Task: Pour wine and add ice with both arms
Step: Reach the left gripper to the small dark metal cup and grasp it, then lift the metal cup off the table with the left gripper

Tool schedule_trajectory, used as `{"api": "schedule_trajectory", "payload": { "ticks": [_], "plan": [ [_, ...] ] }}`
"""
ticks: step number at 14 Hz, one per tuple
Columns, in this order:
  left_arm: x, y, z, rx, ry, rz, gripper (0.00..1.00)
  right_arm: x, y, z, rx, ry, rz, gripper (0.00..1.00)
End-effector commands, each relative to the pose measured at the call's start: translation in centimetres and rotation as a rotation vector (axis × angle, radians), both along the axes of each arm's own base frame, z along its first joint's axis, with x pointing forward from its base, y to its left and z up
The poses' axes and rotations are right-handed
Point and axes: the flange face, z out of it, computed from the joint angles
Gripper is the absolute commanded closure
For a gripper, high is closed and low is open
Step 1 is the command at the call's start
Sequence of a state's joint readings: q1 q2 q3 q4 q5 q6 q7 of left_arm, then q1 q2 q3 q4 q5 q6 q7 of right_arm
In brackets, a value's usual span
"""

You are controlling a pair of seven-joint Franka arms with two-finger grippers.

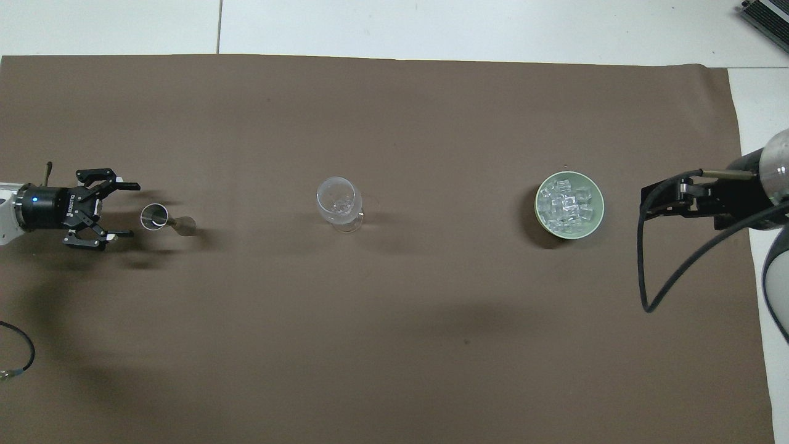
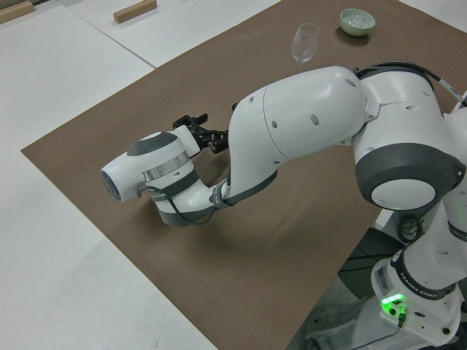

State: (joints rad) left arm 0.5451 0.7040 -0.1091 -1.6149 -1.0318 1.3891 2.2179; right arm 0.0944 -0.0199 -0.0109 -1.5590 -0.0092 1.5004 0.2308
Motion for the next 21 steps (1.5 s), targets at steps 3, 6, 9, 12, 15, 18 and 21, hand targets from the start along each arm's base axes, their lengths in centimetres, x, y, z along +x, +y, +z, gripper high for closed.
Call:
{"api": "schedule_trajectory", "payload": {
  "ticks": [3,6,9,12,15,18,21],
  "plan": [
    [-0.3,-1.3,-3.2,-0.151,-0.078,-0.004,0.03,-0.2,-0.4,0.1,0.026,-0.015,0.002,0.0],
    [-0.2,-2.1,-4.0,-0.195,-0.123,0.004,0.01,-0.2,-0.4,0.1,0.026,-0.015,0.001,0.0],
    [-0.3,-2.3,-4.2,-0.204,-0.121,0.001,0.02,-0.2,-0.4,0.1,0.026,-0.015,0.002,0.0],
    [-0.3,-2.9,-4.3,-0.212,-0.118,-0.008,0.13,-0.2,-0.4,0.1,0.026,-0.015,0.002,0.0],
    [-0.5,-3.7,-4.7,-0.226,-0.117,-0.013,0.2,-0.2,-0.4,0.1,0.026,-0.015,0.001,0.0],
    [-0.7,-4.4,-4.9,-0.241,-0.143,-0.031,0.19,-0.2,-0.4,0.1,0.026,-0.015,0.002,0.0],
    [-0.9,-4.9,-5.3,-0.248,-0.132,-0.038,0.26,-0.2,-0.4,0.1,0.026,-0.015,0.002,0.0]
  ]
}}
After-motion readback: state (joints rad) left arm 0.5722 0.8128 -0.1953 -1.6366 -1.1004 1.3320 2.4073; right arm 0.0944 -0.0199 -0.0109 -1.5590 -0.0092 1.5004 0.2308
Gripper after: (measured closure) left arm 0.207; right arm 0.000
